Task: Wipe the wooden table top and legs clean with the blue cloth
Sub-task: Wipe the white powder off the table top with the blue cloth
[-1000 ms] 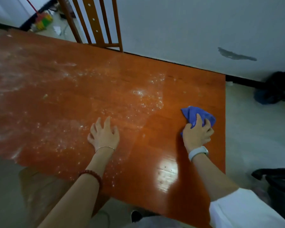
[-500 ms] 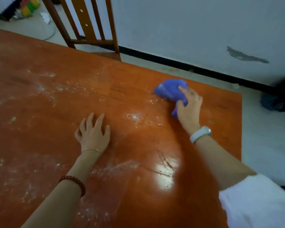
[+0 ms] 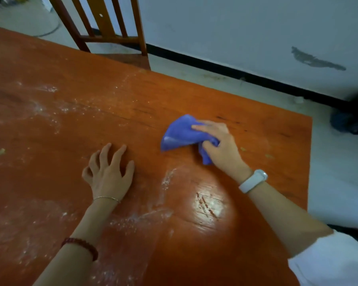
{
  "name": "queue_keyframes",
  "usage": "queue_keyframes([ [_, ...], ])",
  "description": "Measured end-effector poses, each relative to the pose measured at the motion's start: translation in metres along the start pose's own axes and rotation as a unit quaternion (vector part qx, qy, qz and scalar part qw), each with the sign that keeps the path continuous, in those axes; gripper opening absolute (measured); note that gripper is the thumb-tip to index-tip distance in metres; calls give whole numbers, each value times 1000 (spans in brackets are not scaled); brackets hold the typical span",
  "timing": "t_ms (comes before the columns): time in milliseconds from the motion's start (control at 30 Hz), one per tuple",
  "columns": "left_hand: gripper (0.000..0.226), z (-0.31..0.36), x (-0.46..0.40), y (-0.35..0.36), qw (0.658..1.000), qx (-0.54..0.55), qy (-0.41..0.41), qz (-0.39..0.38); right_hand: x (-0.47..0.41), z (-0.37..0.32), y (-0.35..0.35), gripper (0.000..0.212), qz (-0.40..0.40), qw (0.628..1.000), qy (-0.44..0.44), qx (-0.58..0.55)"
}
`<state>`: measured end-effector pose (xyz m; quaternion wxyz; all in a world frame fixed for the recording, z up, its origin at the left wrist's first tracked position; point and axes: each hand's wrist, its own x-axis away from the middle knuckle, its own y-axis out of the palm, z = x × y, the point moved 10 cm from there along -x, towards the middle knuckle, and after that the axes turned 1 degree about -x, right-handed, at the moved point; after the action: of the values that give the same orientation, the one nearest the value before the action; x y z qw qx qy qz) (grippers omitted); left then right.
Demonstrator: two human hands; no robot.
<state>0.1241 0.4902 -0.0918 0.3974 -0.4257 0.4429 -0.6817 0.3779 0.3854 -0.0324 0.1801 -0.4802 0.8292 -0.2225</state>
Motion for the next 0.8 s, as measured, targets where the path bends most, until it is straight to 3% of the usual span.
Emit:
queue_keyframes([
  [67, 43, 1, 0, -1, 1000, 3, -2, 2, -8, 36, -69, 47, 157, 985, 68, 38],
  [167, 42, 4, 1, 0, 1000, 9, -11, 7, 14, 92, -150, 48, 319, 923, 188, 99],
  [233, 42, 6, 2, -1, 1000, 15, -17, 12, 47, 116, -169, 46, 372, 865, 302, 148],
  [300, 42, 7, 3, -2, 999, 19, -25, 14, 70, 117, -153, 47, 359, 831, 370, 210],
  [333, 42, 7, 4, -1, 999, 18, -27, 13, 71, 106, -138, 49, 338, 840, 355, 232],
  [400, 42, 8, 4, 0, 999, 16, -29, 12, 57, 81, -91, 51, 253, 902, 264, 230],
  [467, 42, 8, 5, 0, 999, 16, -29, 12, 48, 44, -26, 48, 107, 971, 123, 175],
  [533, 42, 9, 7, 0, 999, 14, -29, 11, 57, 18, 13, 46, -17, 996, 50, 65],
  [567, 43, 9, 7, 0, 999, 13, -29, 9, 60, 13, 8, 46, -18, 998, 53, 23],
  [667, 42, 9, 7, -2, 999, 14, -29, 9, 63, 38, -64, 47, 155, 979, 128, 16],
  [800, 43, 9, 8, -3, 1000, 10, -22, 4, 70, 90, -154, 46, 349, 897, 247, 111],
])
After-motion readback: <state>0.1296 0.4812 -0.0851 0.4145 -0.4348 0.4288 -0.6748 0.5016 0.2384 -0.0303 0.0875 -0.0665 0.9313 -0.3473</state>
